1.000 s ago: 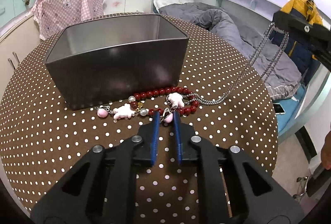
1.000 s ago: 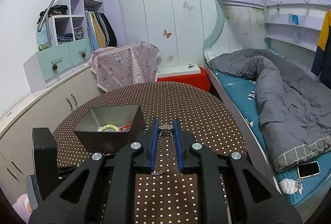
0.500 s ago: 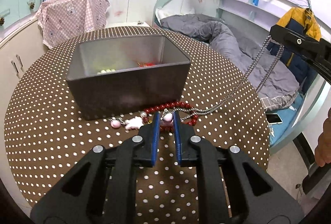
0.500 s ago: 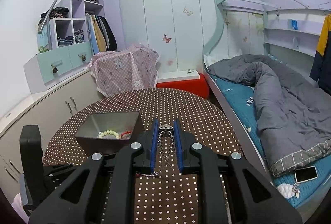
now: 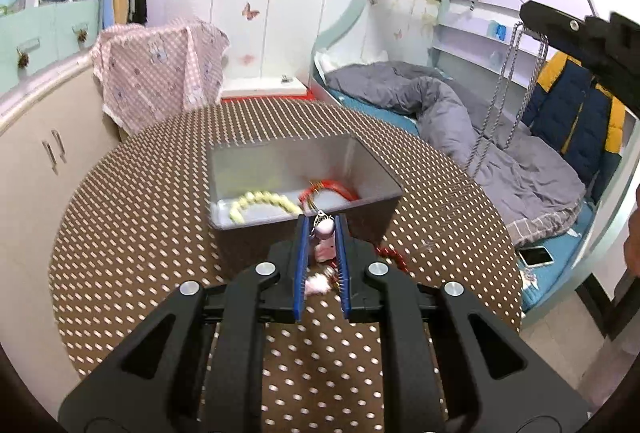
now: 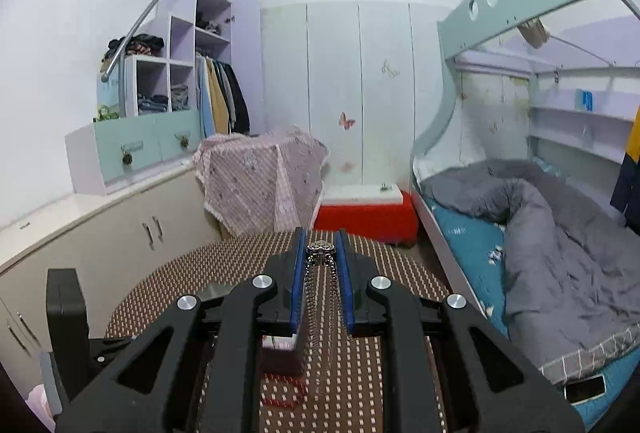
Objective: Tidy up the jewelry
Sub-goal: 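Lower the chain and pink charm into the box and open both tools, then withdraw both tools and move them to the red bead strand, then close the right tool on the red bead strand while left grasps a pink charm, then lower the red beads and pink charm into the box and open both tools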
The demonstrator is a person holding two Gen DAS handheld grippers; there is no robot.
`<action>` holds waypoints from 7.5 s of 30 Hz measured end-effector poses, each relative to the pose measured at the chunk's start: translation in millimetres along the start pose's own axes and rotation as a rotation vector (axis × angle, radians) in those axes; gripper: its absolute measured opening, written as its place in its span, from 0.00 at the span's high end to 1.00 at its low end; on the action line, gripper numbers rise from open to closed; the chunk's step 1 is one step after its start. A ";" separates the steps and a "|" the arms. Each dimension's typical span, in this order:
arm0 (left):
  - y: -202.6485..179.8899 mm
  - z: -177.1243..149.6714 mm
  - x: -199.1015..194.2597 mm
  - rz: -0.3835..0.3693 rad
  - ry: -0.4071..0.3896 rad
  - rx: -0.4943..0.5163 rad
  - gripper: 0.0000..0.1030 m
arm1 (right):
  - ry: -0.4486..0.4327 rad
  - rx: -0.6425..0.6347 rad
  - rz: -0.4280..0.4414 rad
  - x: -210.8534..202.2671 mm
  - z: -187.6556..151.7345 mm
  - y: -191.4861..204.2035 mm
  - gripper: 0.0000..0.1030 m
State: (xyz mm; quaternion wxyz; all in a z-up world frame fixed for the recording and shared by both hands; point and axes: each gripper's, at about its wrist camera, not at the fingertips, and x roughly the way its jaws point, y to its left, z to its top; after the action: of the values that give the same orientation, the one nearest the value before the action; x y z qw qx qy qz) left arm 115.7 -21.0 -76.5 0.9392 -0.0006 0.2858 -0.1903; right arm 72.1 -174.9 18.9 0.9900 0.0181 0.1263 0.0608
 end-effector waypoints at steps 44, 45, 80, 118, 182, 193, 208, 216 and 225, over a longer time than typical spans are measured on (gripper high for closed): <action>47.4 50.3 29.9 0.084 0.001 -0.038 0.40 | 0.257 0.075 0.083 98.1 -24.1 22.2 0.36; 48.6 50.0 27.8 0.077 -0.013 -0.048 0.39 | 0.251 0.076 0.079 97.1 -23.3 20.2 0.36; 53.2 10.5 7.7 0.025 0.046 -0.089 0.39 | 0.315 0.159 -0.096 79.4 -56.7 -25.9 0.11; 35.0 -38.3 50.7 0.020 0.212 -0.065 0.74 | 0.529 -0.040 -0.094 90.0 -140.8 9.8 0.80; 38.5 30.9 -18.4 0.100 -0.086 0.012 0.89 | 0.147 -0.036 -0.026 48.4 -20.8 25.0 0.93; 38.1 35.2 -0.4 0.077 -0.071 -0.001 0.89 | 0.202 -0.065 0.027 74.2 -30.4 43.3 0.93; 52.3 31.2 22.2 0.079 -0.001 -0.041 0.51 | 0.280 -0.007 -0.008 90.3 -46.8 25.6 0.61; 53.7 27.2 23.8 0.088 0.012 -0.049 0.51 | 0.288 0.007 -0.001 87.5 -48.2 22.1 0.59; 50.6 26.1 16.1 0.099 0.010 -0.048 0.49 | 0.294 0.020 -0.012 76.2 -51.6 18.1 0.51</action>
State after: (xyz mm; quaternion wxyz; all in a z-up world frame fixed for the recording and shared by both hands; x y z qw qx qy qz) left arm 160.0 17.3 -68.8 0.9457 -0.0079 0.2947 -0.1368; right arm 130.2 -146.4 -49.0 0.9610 0.0182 0.2704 0.0556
